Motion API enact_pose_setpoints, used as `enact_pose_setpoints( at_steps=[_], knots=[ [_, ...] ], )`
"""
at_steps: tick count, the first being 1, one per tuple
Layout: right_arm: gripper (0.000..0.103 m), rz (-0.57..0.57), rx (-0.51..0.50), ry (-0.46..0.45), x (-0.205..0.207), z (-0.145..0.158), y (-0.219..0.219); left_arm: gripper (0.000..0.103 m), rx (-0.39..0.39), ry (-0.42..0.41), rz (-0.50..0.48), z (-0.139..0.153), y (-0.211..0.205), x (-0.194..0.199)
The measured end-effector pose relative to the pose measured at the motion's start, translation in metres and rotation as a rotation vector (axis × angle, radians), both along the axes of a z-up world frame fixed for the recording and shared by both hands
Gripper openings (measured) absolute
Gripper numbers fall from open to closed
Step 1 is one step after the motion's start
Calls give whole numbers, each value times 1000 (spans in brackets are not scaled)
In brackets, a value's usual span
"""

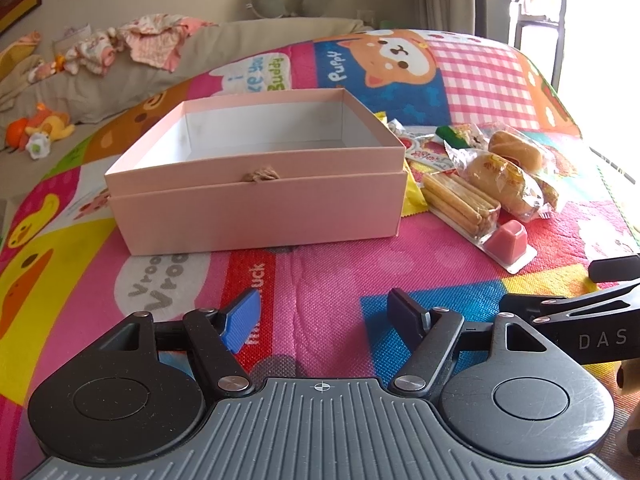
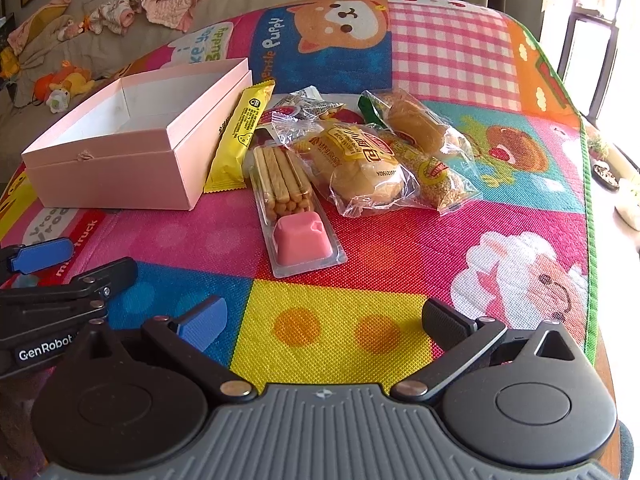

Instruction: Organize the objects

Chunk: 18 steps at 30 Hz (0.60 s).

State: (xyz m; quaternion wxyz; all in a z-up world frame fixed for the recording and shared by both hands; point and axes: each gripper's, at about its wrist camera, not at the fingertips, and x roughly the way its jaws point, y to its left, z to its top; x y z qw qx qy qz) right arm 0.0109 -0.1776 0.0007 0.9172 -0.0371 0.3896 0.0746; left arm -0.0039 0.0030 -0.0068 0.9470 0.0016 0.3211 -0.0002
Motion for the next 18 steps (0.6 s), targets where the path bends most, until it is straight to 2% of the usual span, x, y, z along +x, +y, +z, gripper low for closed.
enact_pose_setpoints(
  at_steps=[2,5,7,9,10,12,14,15,18],
  knots=[
    [103,1,2,7,1,1,-1,77,-12,0,-2,1,2,0],
    [103,13,1,9,1,2,-1,70,-22,-5,-13,8,7,-6],
    [103,51,10,35,1,5,-2,70,-37,-44,-25,26,17,-14],
    [103,91,54,56,-1,13,-6,70,-48,-115,-11,56,35,-19],
    [103,91,74,28,-5,23,-10,70,-43,-149,2,71,45,-18],
    [103,85,53,-90,-13,47,-14,70,-20,-188,41,99,67,-3],
    [103,78,18,-230,-19,76,-17,70,3,-139,95,116,93,34],
    [103,76,13,-272,-20,87,-19,70,6,-99,124,117,106,54],
    [103,90,49,-319,-5,119,-25,70,-22,18,199,103,135,109]
  ],
)
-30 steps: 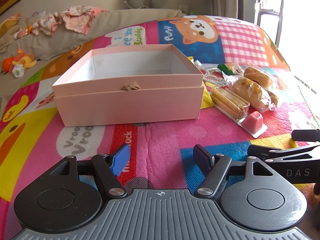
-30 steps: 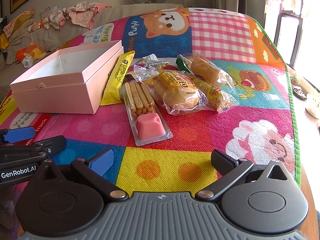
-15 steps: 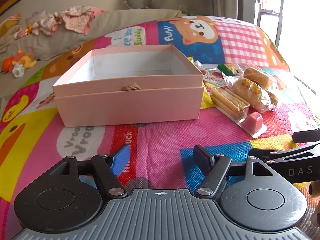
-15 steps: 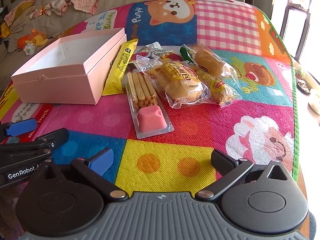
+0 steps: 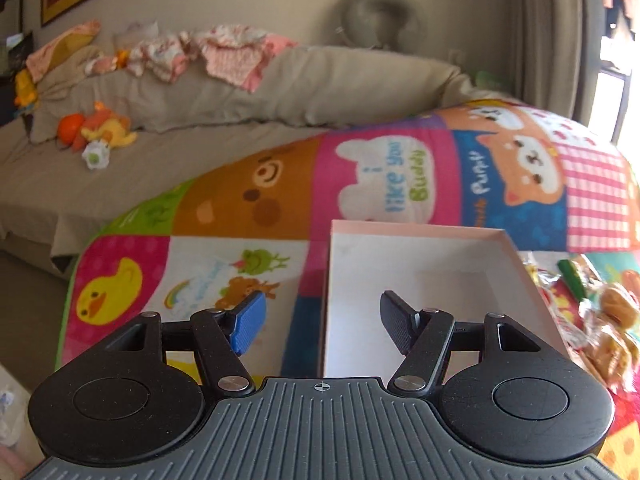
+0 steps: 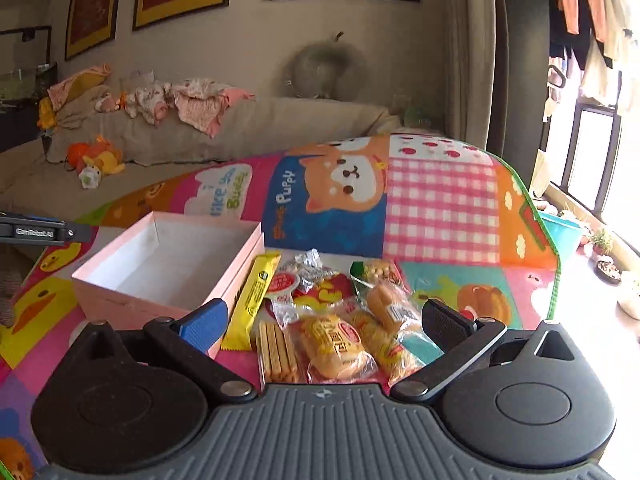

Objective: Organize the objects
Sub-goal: 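Clamp the pink box wall with the left tool while the right tool approaches the yellow stick snack, then grasp the yellow stick snack with the right tool and lift it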

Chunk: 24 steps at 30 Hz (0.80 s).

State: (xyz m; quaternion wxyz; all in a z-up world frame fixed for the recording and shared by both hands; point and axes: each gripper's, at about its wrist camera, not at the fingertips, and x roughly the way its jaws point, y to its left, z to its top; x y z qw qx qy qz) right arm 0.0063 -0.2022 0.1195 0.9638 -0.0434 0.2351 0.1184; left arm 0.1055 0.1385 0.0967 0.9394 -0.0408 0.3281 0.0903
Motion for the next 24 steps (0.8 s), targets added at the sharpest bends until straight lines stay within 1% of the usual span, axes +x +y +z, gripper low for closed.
enact_pose_setpoints(
  at_steps=[2,4,5,6,7,8,9,10,11,12,13,14,15,16,19,20,22,24],
  knots=[
    [96,3,26,5,15,11,-3,70,-11,78,13,-18,14,31],
    [81,14,41,39,34,14,-3,69,-22,148,3,-33,22,49],
    [78,20,51,61,42,13,-4,68,-31,179,-2,-41,25,54],
    [70,27,63,88,52,11,-4,62,-35,195,-7,-44,27,58],
    [65,36,77,122,62,8,-3,51,-35,205,-15,-48,27,60],
    [64,42,91,149,72,5,-3,48,-30,214,-25,-51,26,62],
    [60,53,118,193,84,-2,-1,40,-35,228,-37,-54,25,63],
    [53,65,147,236,95,-8,2,29,-40,245,-49,-57,24,64],
    [50,79,174,281,106,-15,5,22,-59,269,-73,-60,21,65],
    [45,91,201,326,119,-23,9,11,-84,293,-91,-64,19,66],
    [41,102,226,374,131,-33,14,12,-101,309,-89,-66,18,67],
    [38,110,237,411,141,-42,20,12,-103,312,-77,-69,17,67],
    [32,116,241,441,150,-51,26,12,-101,311,-77,-70,16,65],
    [30,126,245,475,159,-60,32,12,-100,306,-80,-70,16,62],
    [30,148,286,536,176,-80,42,12,-116,304,-89,-71,16,54],
    [30,153,303,550,180,-84,44,12,-117,304,-90,-70,16,53],
    [23,152,334,578,191,-93,47,12,-126,304,-89,-70,17,51],
    [23,153,342,592,200,-99,49,13,-144,302,-87,-70,20,51]
  ],
)
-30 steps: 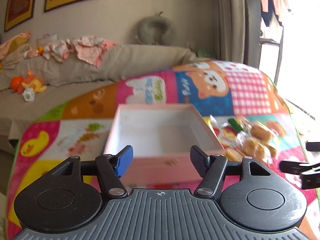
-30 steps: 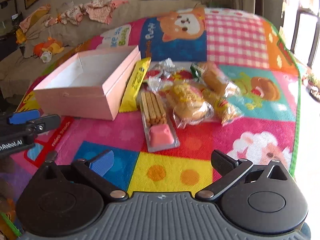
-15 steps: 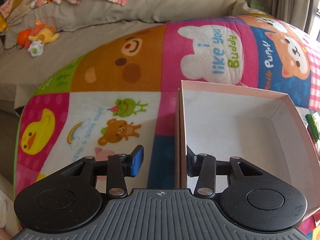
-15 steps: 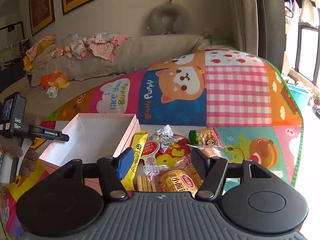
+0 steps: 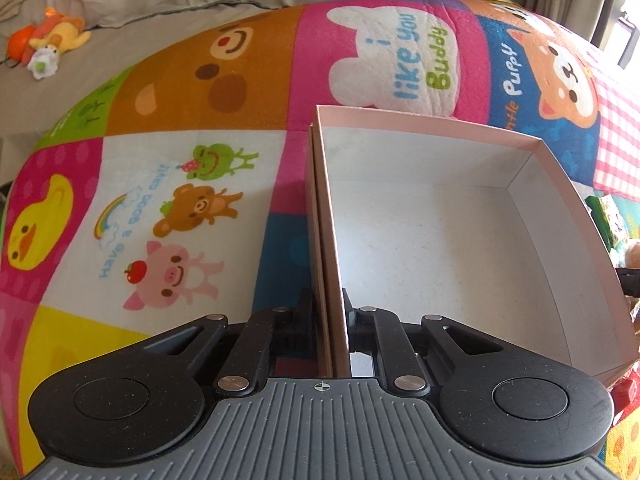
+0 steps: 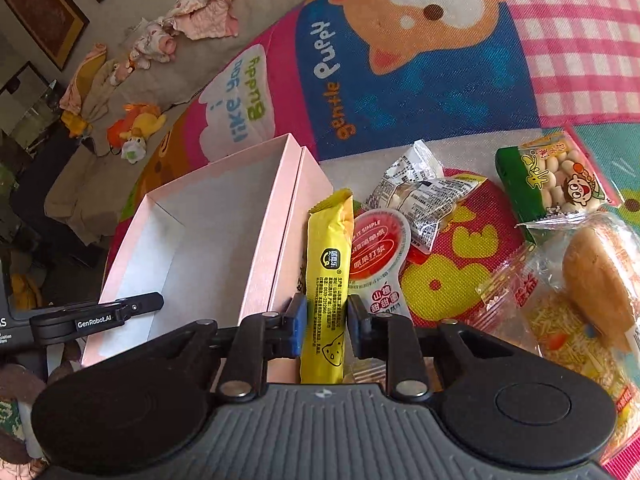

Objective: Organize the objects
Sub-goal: 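Grasp the yellow stick snack with the right tool and lift it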

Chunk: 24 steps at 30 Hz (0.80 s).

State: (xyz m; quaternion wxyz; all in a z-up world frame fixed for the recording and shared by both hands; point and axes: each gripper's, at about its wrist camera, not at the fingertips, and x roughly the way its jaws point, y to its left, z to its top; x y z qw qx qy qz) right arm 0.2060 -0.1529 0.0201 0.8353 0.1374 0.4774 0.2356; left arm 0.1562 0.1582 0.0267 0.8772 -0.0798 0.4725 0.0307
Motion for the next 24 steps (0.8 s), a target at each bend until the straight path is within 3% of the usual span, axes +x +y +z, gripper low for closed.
enact_pose_setpoints(
  at_steps=[5,13,17,21,24],
  knots=[
    [20,-9,-10,-14,-4,5,-2,14,-2,-6,-2,1,-5,-8],
    [20,23,-55,-193,-90,90,-34,14,-28,-17,27,0,-12,-11],
    [20,84,-61,-242,-126,128,-26,13,-34,-24,40,-1,-13,-12],
    [20,135,-17,-214,-128,139,-2,14,-45,-18,39,-2,-12,-14],
    [20,155,-8,-193,-107,131,30,14,-61,-15,41,-2,-11,-15]
  ],
)
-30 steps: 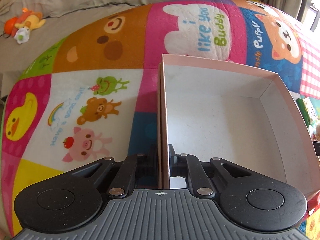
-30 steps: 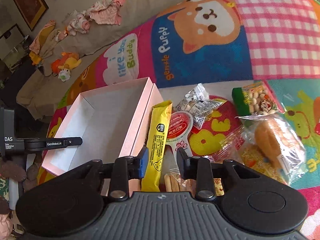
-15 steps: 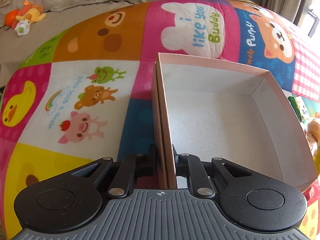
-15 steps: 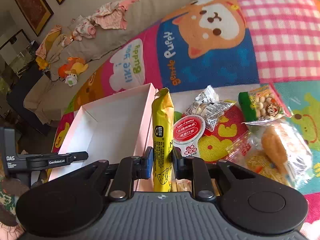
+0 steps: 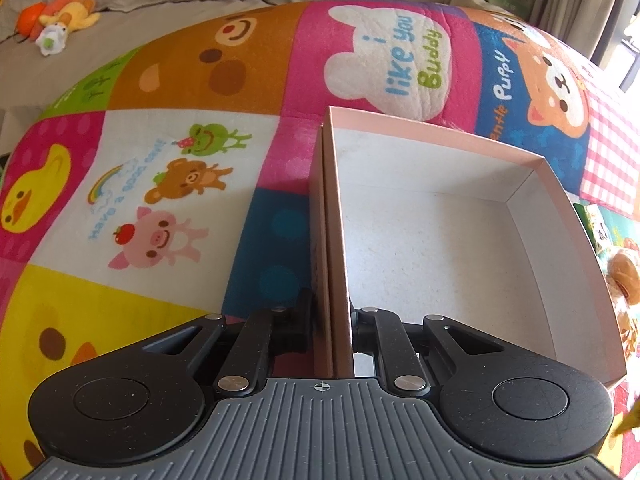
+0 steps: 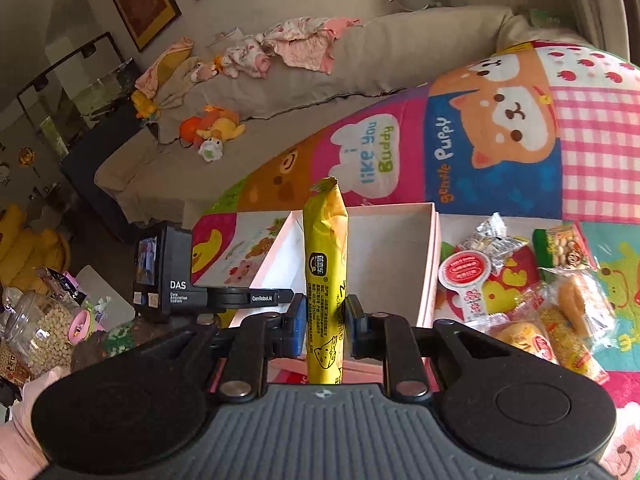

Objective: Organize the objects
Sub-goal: 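Grasp the yellow stick snack with the right tool and lift it, then lower the yellow stick into the pink box and open the right tool, then grasp the wafer-stick tray with pink jelly using the right tool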

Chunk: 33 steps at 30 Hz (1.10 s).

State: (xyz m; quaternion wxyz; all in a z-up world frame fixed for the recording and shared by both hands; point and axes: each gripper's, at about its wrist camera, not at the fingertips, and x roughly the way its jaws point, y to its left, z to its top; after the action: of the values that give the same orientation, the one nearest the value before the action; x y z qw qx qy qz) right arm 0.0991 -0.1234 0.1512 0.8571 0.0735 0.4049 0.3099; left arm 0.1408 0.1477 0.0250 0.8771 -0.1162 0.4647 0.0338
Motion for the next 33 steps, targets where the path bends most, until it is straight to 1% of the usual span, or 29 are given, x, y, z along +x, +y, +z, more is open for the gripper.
enact_pose_setpoints(
  at_steps=[2,3,5,6,9,11,12,14,16,17,18,20,23,24,25,26,27,28,29,33],
  knots=[
    [20,10,19,49,20,-10,20,15,-24,3,5,0,3,0],
    [20,10,12,64,31,-18,33,16,-34,5,6,0,4,0],
    [20,-16,-35,63,48,-34,54,16,-45,9,-4,0,6,-1],
    [20,-31,-49,84,58,-45,64,17,-47,10,-10,0,5,-2],
    [20,-63,2,207,86,-80,82,17,-50,12,-25,1,6,-3],
    [20,-82,43,244,100,-94,92,17,-56,10,-22,0,7,-3],
    [23,-86,68,266,106,-102,98,17,-59,9,-20,0,7,-3],
    [23,-67,110,315,113,-112,107,17,-61,6,-18,0,8,-4],
    [26,-21,134,351,113,-116,112,17,-64,5,-15,0,8,-4],
    [29,-15,128,343,111,-114,112,17,-67,5,-11,0,8,-4],
    [29,-19,110,314,107,-109,110,17,-68,4,-8,0,8,-4],
    [29,-21,74,221,96,-93,98,17,-68,3,-2,0,8,-4],
    [29,-36,-32,1,67,-59,62,17,-70,1,8,-1,9,-4],
    [32,-43,-66,-64,54,-51,49,17,-72,-1,11,-1,9,-4],
    [38,-55,-102,-120,42,-44,35,17,-75,-2,15,-1,9,-5],
    [41,-74,-148,-179,27,-37,16,17,-76,-3,17,-1,9,-5],
    [45,-89,-182,-218,16,-35,2,17,-75,-4,19,-1,9,-5],
    [47,-105,-216,-247,4,-35,-13,17,-75,-5,20,-1,9,-5],
    [48,-115,-249,-258,-8,-38,-27,17,-76,-5,23,-1,9,-6],
    [48,-119,-329,-218,-42,-66,-61,16,-71,-3,33,-1,8,-6]
  ],
)
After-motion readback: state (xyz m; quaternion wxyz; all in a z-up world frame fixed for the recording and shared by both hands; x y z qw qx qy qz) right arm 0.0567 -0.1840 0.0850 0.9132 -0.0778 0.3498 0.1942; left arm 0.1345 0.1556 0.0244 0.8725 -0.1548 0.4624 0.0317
